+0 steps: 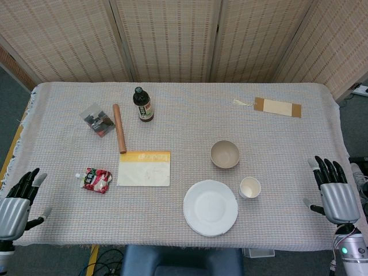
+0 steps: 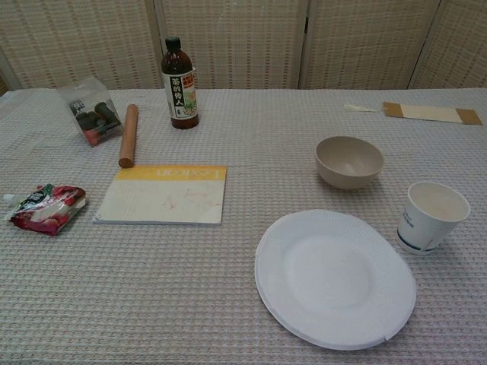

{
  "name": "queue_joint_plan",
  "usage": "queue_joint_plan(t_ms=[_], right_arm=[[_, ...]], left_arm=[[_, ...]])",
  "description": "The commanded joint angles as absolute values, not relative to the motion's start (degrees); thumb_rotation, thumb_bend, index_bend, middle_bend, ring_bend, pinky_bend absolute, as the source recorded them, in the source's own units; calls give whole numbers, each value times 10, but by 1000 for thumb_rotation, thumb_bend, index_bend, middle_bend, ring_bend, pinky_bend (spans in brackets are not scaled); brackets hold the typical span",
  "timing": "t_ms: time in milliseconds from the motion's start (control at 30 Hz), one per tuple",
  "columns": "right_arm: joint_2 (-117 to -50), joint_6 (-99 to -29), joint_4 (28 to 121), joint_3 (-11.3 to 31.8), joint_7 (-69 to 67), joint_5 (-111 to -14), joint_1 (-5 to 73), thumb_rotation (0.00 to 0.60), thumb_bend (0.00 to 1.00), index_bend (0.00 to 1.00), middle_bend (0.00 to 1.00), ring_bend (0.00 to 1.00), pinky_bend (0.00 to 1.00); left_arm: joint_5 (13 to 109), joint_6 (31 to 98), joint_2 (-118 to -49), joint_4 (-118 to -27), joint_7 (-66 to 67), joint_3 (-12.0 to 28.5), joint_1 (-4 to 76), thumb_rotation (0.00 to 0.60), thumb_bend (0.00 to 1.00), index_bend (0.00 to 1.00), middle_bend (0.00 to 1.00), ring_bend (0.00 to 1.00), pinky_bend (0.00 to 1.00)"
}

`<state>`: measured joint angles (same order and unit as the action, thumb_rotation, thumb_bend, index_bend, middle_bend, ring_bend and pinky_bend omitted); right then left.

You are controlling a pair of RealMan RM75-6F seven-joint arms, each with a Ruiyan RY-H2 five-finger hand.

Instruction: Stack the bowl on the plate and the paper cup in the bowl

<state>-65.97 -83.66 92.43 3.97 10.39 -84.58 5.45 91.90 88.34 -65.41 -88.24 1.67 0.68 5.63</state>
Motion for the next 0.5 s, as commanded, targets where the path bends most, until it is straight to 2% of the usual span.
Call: queue_joint_plan(t_ms=[33,333,500], right_arm=[[-661,-838,924,42,108,-841,54,600,134,0,0,0,0],[-663,-818,919,52,85,-830,67,600,134,0,0,0,0],[-633,-749,951,84,93,-787,112,600,134,0,0,0,0]], left_arm=[[916,878,-653,-883,16,7,58,600,312,57,20,0,243],[902,883,-650,-882,9,16,56,600,312,61,20,0,243],[873,870,-660,-872,40,27,58,600,312,61,20,0,243]])
